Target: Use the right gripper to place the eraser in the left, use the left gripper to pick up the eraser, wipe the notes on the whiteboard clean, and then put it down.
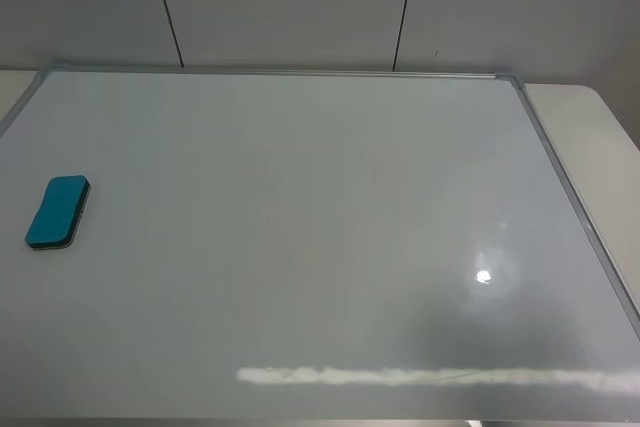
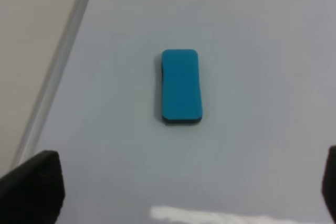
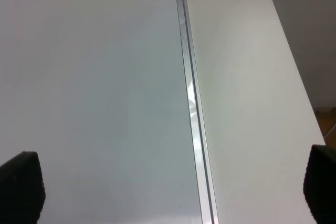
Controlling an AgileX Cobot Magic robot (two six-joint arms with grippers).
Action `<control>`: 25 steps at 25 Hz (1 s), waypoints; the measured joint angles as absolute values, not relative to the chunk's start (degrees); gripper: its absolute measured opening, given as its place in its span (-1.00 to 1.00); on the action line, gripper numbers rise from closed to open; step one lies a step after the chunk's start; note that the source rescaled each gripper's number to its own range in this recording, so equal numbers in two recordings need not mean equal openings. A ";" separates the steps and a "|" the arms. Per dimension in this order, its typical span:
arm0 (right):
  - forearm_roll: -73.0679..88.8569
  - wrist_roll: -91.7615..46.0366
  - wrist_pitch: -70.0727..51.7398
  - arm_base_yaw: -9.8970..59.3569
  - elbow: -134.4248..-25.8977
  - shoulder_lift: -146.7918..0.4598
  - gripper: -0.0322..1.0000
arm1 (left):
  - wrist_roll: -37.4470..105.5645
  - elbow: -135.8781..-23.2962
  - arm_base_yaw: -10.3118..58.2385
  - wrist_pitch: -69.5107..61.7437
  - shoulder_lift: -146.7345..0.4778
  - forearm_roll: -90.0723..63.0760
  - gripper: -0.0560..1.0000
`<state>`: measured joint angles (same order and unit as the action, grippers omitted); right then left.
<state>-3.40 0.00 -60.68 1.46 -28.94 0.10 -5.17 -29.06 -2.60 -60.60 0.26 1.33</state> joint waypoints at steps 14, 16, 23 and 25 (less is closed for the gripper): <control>-3.40 0.00 -60.68 1.46 -28.94 0.10 0.99 | -3.24 -28.95 -0.08 -60.66 0.32 2.82 1.00; -3.40 0.00 -60.68 1.46 -28.94 0.10 0.99 | -3.24 -28.95 -0.08 -60.66 0.32 2.86 1.00; -3.40 0.00 -60.68 1.46 -28.94 0.10 0.99 | -3.24 -28.95 -0.08 -60.66 0.32 2.86 1.00; -3.40 0.00 -60.68 1.46 -28.94 0.10 0.99 | -3.24 -28.95 -0.08 -60.66 0.32 2.86 1.00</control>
<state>-3.40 0.00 -60.68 1.46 -28.94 0.10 -3.24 -28.95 -0.08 -60.66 0.32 2.86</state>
